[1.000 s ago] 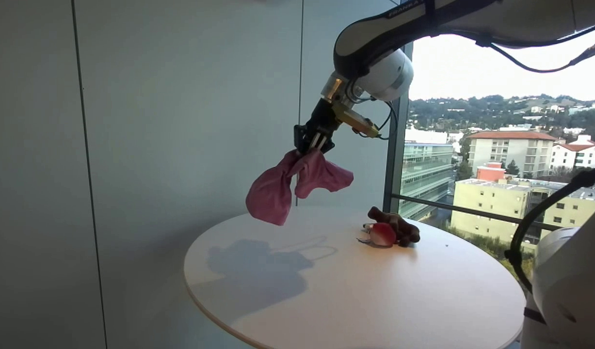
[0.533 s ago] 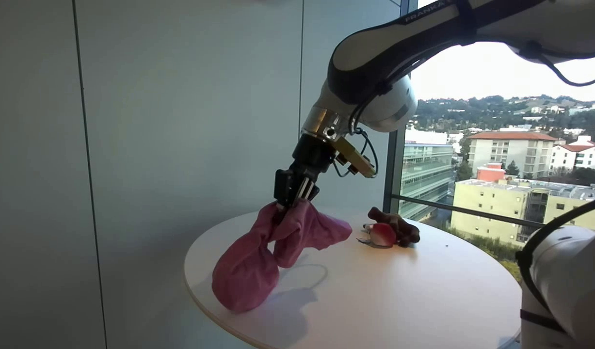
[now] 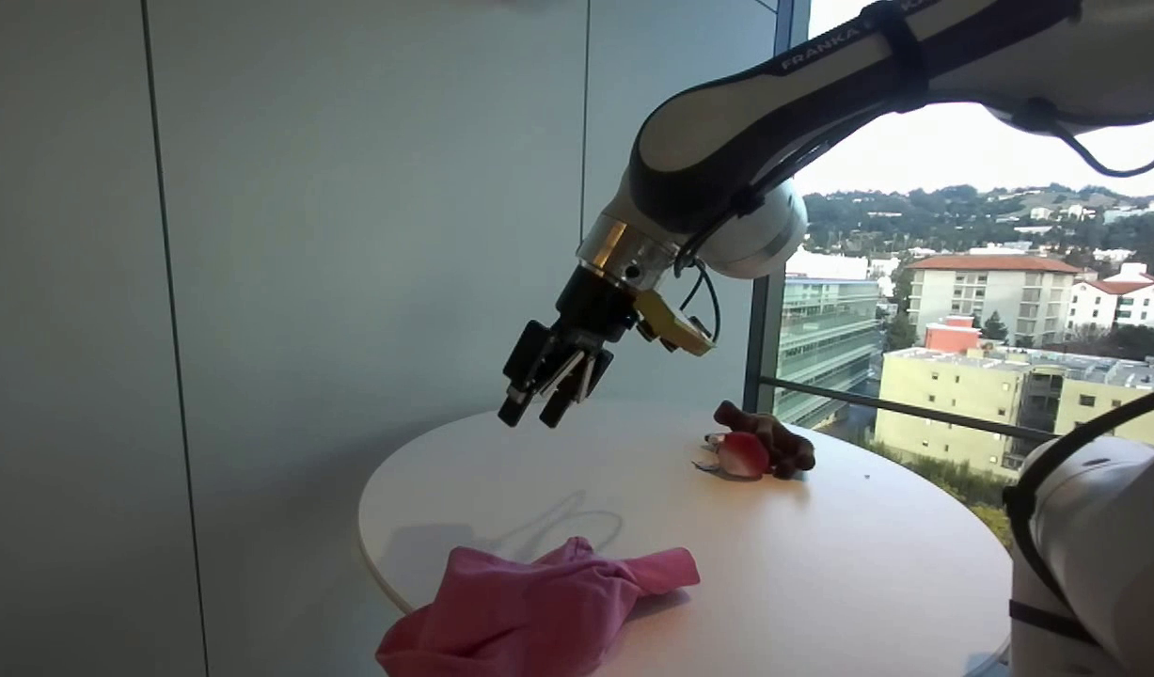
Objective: Move all the objects on the table to the far left of the table
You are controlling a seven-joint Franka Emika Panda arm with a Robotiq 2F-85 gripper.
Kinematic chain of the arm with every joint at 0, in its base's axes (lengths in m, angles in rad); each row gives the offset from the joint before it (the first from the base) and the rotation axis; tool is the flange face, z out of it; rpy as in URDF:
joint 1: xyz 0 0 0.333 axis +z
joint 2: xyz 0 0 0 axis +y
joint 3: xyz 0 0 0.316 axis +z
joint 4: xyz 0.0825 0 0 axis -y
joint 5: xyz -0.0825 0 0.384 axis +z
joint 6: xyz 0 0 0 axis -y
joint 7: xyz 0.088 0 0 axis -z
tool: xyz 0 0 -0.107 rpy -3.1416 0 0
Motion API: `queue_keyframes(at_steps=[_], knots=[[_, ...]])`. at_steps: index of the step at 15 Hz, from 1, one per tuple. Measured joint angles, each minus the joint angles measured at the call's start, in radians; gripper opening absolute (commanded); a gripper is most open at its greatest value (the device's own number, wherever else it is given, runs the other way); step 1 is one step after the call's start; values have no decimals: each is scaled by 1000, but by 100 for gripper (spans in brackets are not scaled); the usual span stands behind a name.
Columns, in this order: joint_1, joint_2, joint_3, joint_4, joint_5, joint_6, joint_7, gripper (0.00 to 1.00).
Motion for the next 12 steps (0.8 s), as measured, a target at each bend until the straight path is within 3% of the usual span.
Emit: queue_keyframes(at_steps=[6,9,12], knots=[[-165,103,-162,140,-118,204,-67,100],[-243,219,-237,147,-184,391,-114,100],[-345,355,-253,134,-293,582,-91,100]])
